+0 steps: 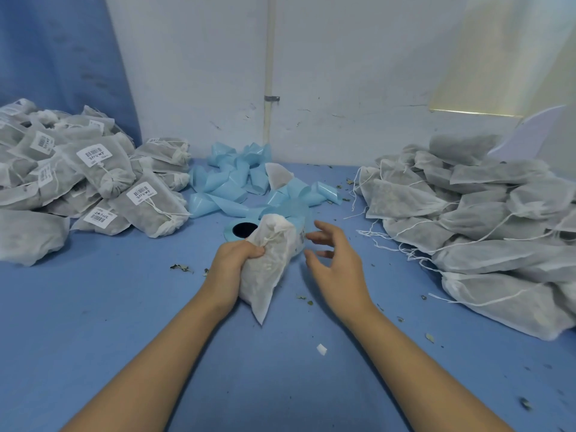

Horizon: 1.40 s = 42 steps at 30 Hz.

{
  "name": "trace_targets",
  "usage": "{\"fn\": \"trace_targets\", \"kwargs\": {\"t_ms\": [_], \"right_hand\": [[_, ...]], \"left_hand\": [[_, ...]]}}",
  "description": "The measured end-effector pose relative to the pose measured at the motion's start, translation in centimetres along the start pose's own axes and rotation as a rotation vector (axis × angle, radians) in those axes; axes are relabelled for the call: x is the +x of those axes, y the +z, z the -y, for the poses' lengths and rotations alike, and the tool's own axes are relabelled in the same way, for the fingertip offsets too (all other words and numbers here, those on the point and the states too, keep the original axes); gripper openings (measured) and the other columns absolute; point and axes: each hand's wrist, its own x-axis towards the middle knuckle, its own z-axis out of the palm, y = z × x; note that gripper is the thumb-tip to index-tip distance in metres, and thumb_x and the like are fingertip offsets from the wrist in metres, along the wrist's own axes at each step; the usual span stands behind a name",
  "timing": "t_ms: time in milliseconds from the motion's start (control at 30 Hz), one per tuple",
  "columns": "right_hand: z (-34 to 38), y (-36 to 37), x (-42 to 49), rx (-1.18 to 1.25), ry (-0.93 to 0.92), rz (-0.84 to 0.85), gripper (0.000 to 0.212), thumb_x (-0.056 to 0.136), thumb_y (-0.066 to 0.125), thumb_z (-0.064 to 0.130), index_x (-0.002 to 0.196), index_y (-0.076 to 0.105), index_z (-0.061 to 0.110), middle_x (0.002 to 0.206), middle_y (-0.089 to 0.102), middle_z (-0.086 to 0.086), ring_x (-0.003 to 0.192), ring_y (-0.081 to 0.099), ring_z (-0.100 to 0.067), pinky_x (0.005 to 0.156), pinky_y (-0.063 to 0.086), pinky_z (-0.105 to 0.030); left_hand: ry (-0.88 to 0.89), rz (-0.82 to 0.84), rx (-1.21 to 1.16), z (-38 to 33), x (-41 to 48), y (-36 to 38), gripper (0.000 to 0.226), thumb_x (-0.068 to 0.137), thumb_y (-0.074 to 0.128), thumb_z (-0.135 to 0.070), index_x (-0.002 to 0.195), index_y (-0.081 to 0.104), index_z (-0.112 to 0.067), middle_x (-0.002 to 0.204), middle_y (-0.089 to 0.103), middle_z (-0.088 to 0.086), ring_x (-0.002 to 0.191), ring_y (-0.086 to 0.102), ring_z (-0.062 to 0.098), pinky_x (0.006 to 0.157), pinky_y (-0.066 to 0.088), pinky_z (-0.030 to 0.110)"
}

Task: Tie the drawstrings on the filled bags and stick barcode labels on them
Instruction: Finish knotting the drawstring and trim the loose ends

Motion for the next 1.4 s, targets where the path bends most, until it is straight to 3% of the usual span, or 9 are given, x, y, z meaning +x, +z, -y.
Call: {"fn": "trace_targets", "kwargs": {"t_ms": [133, 400, 567, 733, 867, 1067, 1167, 1400], "right_hand": [[-0.2, 0.2, 0.0, -0.046, -0.065, 0.107, 0.037, 0.089, 0.064, 0.010, 0.124, 0.057, 0.016, 0.116, 0.063, 0.012, 0.113, 0.055, -0.005, 0.099, 0.040, -0.019], [-0.6, 0.2, 0.6, 0.218, 0.061, 0.069, 0.009, 0.087, 0.069, 0.012, 0.096, 0.071, 0.014, 0.090, 0.071, 0.010, 0.079, 0.062, 0.002, 0.077, 0.046, -0.011], [-0.8, 0.2, 0.6, 0.281, 0.080, 0.055, 0.013, 0.088, 0.066, 0.009, 0.100, 0.070, 0.011, 0.095, 0.073, 0.002, 0.087, 0.065, -0.004, 0.079, 0.047, -0.013], [-0.9, 0.3, 0.5, 0.236, 0.052, 0.100, 0.014, 0.086, 0.069, 0.011, 0.100, 0.070, 0.011, 0.095, 0.073, 0.007, 0.090, 0.068, -0.005, 0.083, 0.050, -0.017], [-1.2, 0.1, 0.7, 0.268, 0.117, 0.046, 0.010, 0.089, 0.064, 0.009, 0.096, 0.070, 0.014, 0.093, 0.074, 0.001, 0.090, 0.069, -0.012, 0.087, 0.051, -0.027], [-0.9, 0.2, 0.3, 0.216, 0.054, 0.094, 0.009, 0.086, 0.068, 0.009, 0.094, 0.070, 0.011, 0.091, 0.074, 0.005, 0.086, 0.069, -0.007, 0.080, 0.052, -0.020], [-0.9, 0.1, 0.5, 0.240, 0.078, 0.079, 0.010, 0.089, 0.064, 0.007, 0.096, 0.071, 0.008, 0.091, 0.074, 0.000, 0.085, 0.069, -0.008, 0.080, 0.051, -0.019], [-0.6, -0.1, 0.7, 0.351, 0.118, 0.057, 0.017, 0.091, 0.061, 0.006, 0.085, 0.072, 0.018, 0.079, 0.074, 0.010, 0.078, 0.068, -0.003, 0.073, 0.048, -0.011]], "left_hand": [[-0.033, -0.007, -0.050, 0.1, 0.2, -0.2, 0.027, 0.060, 0.055, -0.025, 0.076, 0.056, -0.004, 0.065, 0.053, 0.007, 0.061, 0.051, 0.015, 0.059, 0.038, 0.027], [-0.046, 0.061, -0.001, 0.2, 0.3, -0.2, 0.031, 0.062, 0.055, -0.026, 0.080, 0.059, -0.001, 0.072, 0.054, 0.010, 0.069, 0.051, 0.021, 0.065, 0.037, 0.031], [-0.050, 0.052, -0.007, 0.2, 0.3, -0.1, 0.024, 0.061, 0.055, -0.026, 0.071, 0.056, -0.004, 0.060, 0.055, 0.002, 0.059, 0.052, 0.013, 0.060, 0.038, 0.026], [-0.034, 0.076, 0.005, 0.3, 0.2, -0.1, 0.034, 0.063, 0.056, -0.025, 0.084, 0.060, 0.000, 0.074, 0.057, 0.010, 0.070, 0.053, 0.018, 0.067, 0.038, 0.031], [-0.042, 0.070, 0.006, 0.3, 0.3, 0.0, 0.029, 0.062, 0.056, -0.025, 0.079, 0.058, -0.002, 0.065, 0.057, 0.004, 0.064, 0.054, 0.015, 0.062, 0.039, 0.028], [-0.027, 0.118, 0.021, 0.5, 0.3, -0.1, 0.022, 0.064, 0.055, -0.025, 0.070, 0.061, -0.004, 0.063, 0.062, 0.001, 0.061, 0.058, 0.009, 0.057, 0.043, 0.019], [-0.015, 0.130, 0.008, 0.4, 0.2, 0.0, 0.016, 0.065, 0.054, -0.023, 0.055, 0.064, -0.016, 0.058, 0.063, -0.003, 0.056, 0.058, 0.006, 0.053, 0.044, 0.016], [-0.049, 0.073, 0.012, 0.1, 0.1, 0.0, 0.030, 0.063, 0.056, -0.026, 0.081, 0.058, -0.002, 0.070, 0.056, 0.010, 0.065, 0.054, 0.016, 0.062, 0.039, 0.027]]}}
